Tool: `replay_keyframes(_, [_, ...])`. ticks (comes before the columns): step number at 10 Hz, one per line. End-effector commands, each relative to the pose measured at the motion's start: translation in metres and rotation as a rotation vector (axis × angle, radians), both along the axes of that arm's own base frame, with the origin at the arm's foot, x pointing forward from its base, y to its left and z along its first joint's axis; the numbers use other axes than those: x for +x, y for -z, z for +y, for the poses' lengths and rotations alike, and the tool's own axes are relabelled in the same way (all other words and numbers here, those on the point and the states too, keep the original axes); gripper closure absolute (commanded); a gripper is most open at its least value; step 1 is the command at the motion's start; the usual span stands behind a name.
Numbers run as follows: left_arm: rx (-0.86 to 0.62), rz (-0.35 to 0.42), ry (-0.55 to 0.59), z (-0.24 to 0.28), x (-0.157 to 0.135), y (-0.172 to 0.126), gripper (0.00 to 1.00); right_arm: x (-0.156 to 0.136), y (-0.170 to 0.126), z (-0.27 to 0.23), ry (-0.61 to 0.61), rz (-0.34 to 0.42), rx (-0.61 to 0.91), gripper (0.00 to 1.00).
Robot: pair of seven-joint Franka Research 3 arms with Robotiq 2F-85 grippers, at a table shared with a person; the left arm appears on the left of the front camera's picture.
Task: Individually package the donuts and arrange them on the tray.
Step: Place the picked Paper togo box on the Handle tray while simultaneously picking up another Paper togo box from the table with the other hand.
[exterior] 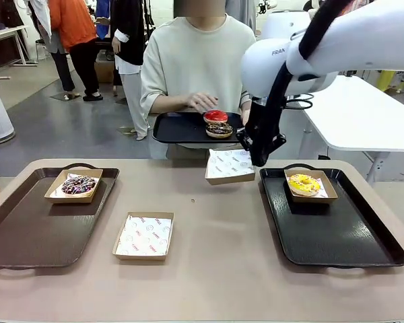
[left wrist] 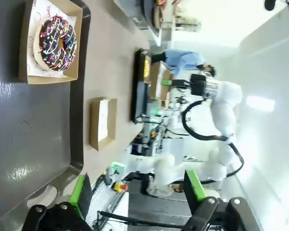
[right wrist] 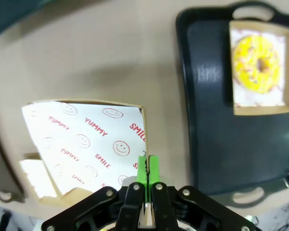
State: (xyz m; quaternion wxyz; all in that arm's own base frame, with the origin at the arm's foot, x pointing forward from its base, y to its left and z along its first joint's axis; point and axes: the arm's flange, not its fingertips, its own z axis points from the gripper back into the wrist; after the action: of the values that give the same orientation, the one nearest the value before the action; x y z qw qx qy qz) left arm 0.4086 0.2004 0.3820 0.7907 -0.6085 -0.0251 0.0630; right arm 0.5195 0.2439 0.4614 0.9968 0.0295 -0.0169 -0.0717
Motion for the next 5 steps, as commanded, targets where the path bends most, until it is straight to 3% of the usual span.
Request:
replay_keyframes(1, [-0.081, -0.017, -0.04, 0.015, -0.005, 0.008, 0.0, 0.023, -0.01, 0.014, -0.033, 0.049, 0.018, 1.0])
replay_keyframes(5, [-0.106, -0.005, -0.129, 0.034, -0.021, 0.016, 0.0, 0.044, -0.008, 0.027, -0.067, 0.059, 0.02, 1.0])
